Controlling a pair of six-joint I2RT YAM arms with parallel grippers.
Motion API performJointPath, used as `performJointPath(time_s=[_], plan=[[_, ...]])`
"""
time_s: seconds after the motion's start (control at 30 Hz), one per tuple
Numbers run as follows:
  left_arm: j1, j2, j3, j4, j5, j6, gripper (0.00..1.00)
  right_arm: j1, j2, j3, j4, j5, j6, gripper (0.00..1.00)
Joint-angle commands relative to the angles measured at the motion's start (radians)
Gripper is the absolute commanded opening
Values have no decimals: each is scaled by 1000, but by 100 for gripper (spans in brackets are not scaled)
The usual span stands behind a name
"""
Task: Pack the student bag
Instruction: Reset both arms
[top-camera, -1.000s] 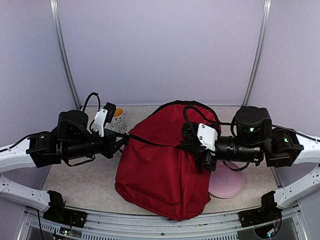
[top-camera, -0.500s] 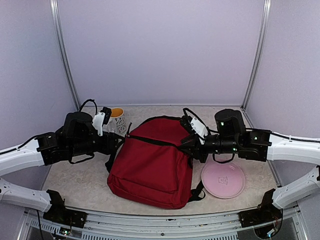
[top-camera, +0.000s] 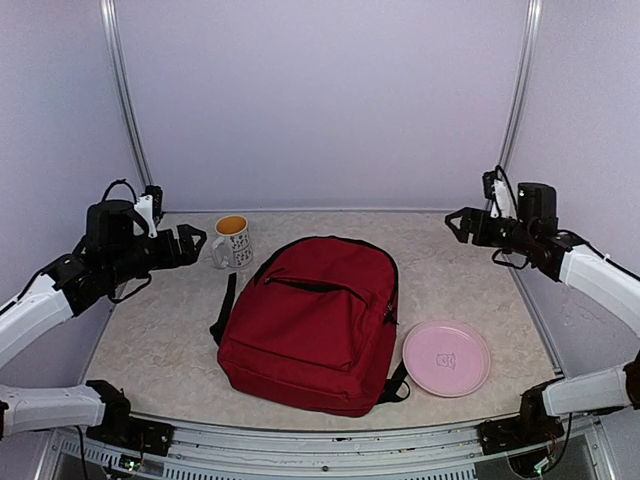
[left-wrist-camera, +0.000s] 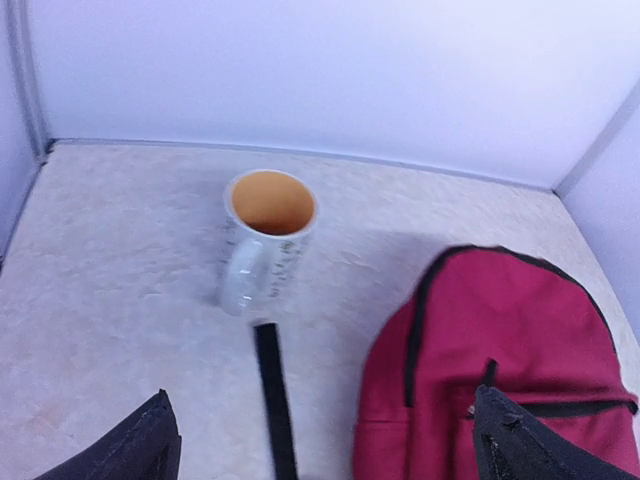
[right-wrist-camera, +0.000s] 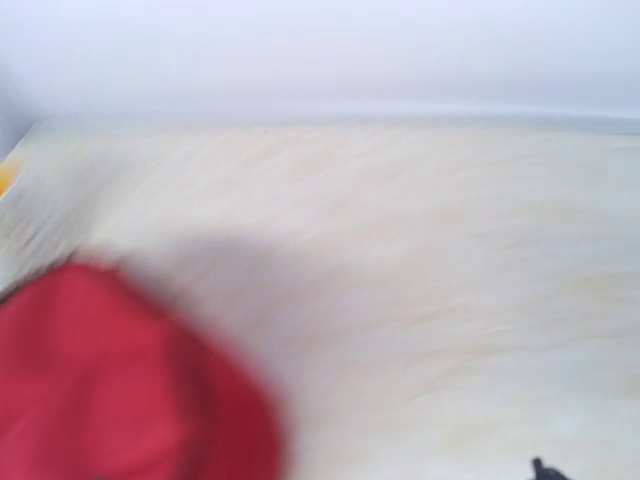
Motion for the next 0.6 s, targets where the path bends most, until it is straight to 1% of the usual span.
performJointPath(time_s=[0.0, 0.07, 0.13, 0.23, 0.33, 0.43, 0.5, 0.57], plan=[[214, 15, -50, 84, 51, -48, 99, -243, -16, -89, 139, -104, 113, 100], [322, -3, -103, 147, 21, -108, 99, -314, -3, -132, 199, -138, 141, 100], [376, -43, -170, 226, -52, -168, 99, -331, 15, -161, 223, -87, 143, 100], [378, -92, -285, 365, -193, -174, 99, -331, 43, -186, 232, 7, 143, 100], [378, -99, -336, 399, -313, -180, 99, -332, 57, -225, 259, 72, 141, 100], [378, -88, -365, 445, -363, -161, 99, -332, 57, -281, 322, 115, 139, 100], [377, -68, -376, 472, -378, -152, 99, -332, 66, -313, 373, 109, 143, 100], [378, -38, -379, 495, -393, -139, 99, -332, 86, -318, 388, 112, 124, 100]])
